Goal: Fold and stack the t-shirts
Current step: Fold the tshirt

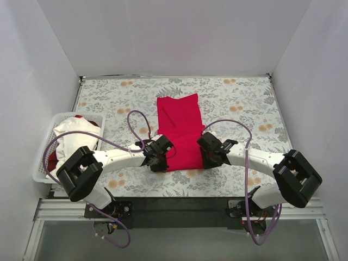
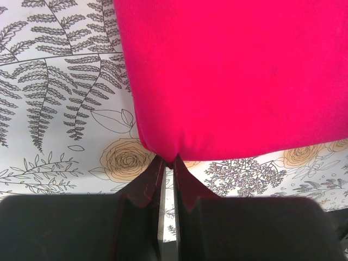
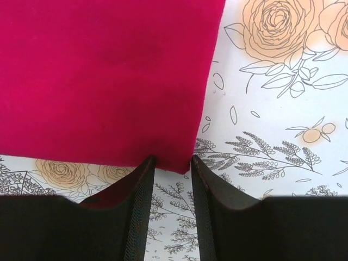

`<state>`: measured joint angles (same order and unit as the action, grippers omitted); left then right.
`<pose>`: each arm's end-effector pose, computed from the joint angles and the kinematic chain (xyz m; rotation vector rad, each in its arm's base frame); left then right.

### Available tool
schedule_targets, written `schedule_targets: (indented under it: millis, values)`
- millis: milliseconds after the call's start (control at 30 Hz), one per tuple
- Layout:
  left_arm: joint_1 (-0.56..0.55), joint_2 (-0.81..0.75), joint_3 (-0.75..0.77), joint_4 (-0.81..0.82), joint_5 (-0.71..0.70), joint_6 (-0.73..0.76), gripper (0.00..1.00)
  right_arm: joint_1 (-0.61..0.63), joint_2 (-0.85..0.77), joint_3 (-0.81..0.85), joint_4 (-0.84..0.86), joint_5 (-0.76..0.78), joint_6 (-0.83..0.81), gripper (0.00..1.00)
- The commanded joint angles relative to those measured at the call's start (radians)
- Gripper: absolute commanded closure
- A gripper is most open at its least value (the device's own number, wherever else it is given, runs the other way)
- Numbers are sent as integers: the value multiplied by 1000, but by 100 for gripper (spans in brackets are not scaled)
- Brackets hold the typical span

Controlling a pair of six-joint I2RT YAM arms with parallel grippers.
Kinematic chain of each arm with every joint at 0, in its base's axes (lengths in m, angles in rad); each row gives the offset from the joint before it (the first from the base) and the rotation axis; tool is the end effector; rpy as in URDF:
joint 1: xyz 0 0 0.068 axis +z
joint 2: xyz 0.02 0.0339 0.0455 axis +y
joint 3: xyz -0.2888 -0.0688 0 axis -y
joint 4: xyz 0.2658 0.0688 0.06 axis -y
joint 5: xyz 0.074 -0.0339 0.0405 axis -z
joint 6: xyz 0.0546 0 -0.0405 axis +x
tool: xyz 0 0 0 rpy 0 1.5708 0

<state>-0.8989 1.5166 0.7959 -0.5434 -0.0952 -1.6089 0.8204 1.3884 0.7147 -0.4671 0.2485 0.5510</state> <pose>0.1799 -0.2178 0.1492 -1.0391 2.7411 -0.3870 0.1910 0.1852 0.1632 -0.2845 2.6382 0.1104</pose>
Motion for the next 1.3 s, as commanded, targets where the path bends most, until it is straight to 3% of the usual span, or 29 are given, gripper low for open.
schedule_targets:
  millis: [0,500,567,667,733,867,967,1167,1267]
  values:
    - [-18,33,-57,-78,37,-5,100,5,35,-32,24,5,12,60]
    - [-20,27,-57,-95,37,-5,100,5,55,-124,-38,-49,56,63]
    - [-20,33,-54,-99,37,0,100,3,63,-117,-38,-51,47,68]
    - [-20,40,-50,-101,40,6,100,3,70,-100,-42,-52,29,82]
    - [-21,42,-47,-105,45,6,100,5,67,-92,-51,-73,24,99]
    - [-31,39,-52,-125,87,9,100,5,35,-92,-93,-144,3,99]
    - [-81,33,-63,-185,130,-9,100,25,-28,-110,-146,-230,-16,99]
    - [-415,-73,-63,-392,224,-201,100,146,-262,-155,-425,-480,4,99]
    - [-482,-174,-20,-499,255,-289,100,187,-396,-107,-524,-574,46,99]
